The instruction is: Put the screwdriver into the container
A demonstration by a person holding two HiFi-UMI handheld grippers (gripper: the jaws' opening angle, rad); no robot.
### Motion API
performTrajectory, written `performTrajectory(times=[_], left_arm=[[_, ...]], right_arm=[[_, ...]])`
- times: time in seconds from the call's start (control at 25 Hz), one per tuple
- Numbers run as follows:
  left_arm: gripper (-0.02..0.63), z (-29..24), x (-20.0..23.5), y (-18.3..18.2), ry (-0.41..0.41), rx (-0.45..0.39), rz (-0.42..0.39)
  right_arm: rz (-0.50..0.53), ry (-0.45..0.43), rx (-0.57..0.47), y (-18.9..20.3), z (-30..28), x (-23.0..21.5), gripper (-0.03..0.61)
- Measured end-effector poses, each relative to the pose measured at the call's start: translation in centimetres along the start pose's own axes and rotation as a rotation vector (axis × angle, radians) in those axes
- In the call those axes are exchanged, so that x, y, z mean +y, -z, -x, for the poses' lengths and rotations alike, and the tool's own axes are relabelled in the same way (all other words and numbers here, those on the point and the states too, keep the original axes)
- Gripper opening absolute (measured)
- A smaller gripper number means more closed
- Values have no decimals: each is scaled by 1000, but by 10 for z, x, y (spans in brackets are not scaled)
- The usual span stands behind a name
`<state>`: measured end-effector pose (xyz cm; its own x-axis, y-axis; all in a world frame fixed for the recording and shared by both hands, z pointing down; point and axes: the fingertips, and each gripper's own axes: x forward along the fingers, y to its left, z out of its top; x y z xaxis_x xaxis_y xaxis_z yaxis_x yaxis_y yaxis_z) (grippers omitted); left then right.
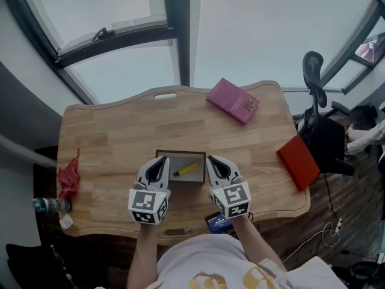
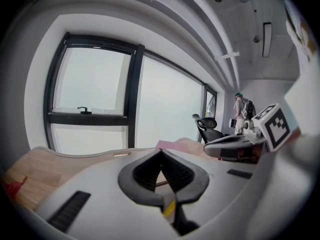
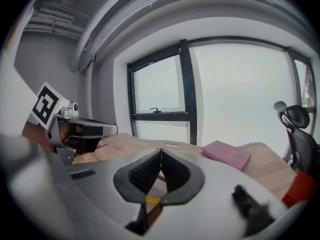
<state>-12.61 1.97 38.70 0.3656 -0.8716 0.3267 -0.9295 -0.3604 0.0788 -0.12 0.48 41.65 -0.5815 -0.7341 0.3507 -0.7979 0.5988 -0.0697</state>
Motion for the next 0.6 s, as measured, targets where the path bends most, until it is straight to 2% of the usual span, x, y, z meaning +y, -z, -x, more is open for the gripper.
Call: performTrajectory(times=[0.6], left_arm=[[12, 1, 0, 3, -9, 4, -7]], right_arm=[[-19, -12, -18, 1, 2, 2, 32]])
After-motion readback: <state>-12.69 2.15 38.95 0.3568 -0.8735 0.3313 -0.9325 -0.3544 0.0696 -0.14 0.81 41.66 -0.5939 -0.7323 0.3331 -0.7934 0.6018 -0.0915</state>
